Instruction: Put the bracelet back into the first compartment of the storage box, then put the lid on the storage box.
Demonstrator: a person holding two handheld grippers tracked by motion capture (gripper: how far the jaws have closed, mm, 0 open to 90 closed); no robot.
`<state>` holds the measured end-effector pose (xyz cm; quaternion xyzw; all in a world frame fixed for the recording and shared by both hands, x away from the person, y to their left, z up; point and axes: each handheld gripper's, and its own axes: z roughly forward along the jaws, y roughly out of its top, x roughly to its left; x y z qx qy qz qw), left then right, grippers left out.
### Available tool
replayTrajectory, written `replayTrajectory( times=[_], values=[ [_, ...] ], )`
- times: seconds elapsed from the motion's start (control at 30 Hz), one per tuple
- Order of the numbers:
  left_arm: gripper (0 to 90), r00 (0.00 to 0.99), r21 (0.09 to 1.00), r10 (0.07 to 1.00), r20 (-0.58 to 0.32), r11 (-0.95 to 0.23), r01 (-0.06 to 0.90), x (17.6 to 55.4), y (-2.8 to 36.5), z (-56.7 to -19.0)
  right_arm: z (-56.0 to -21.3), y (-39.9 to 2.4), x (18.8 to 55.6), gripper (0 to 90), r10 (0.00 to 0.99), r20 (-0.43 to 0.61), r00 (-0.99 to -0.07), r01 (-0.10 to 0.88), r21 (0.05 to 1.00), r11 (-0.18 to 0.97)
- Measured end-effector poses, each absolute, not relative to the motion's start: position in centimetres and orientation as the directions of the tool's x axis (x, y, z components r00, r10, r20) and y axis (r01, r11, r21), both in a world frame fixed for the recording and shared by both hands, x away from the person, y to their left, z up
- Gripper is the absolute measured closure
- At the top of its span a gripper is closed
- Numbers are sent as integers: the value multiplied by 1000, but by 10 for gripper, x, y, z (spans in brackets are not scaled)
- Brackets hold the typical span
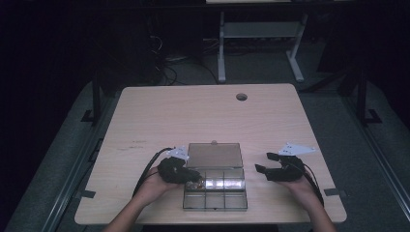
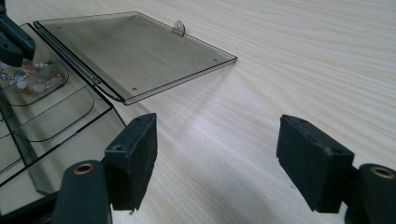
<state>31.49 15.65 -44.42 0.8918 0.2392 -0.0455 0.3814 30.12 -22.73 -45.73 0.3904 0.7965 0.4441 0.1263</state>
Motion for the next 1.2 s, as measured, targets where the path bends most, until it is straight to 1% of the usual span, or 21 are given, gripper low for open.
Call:
replayTrajectory(
  times=[0.2, 0.4, 0.47, 0.6, 0.63, 0.87, 1.1, 1.2],
  values=[
    [671, 883, 674, 381, -273, -580, 458, 316, 161, -440, -458, -228, 302, 286, 730, 144, -668, 507, 806, 306],
    [604, 887, 689, 375, -269, -568, 449, 316, 165, -432, -458, -227, 302, 286, 729, 148, -668, 510, 804, 305],
    [585, 882, 692, 379, -280, -557, 459, 315, 166, -430, -458, -227, 302, 286, 730, 147, -667, 511, 803, 305],
    [523, 885, 700, 383, -266, -554, 450, 317, 169, -425, -457, -228, 302, 284, 732, 153, -664, 517, 801, 301],
    [512, 881, 701, 387, -271, -548, 456, 316, 170, -423, -457, -228, 302, 283, 734, 153, -662, 518, 801, 300],
    [387, 878, 731, 420, -230, -521, 440, 318, 178, -413, -451, -226, 303, 267, 743, 171, -648, 534, 797, 282],
    [308, 866, 741, 459, -199, -508, 440, 322, 188, -407, -442, -218, 307, 243, 712, 183, -678, 536, 785, 309],
    [282, 850, 736, 483, -208, -495, 461, 327, 191, -406, -438, -213, 312, 217, 699, 191, -689, 542, 776, 322]
  ],
)
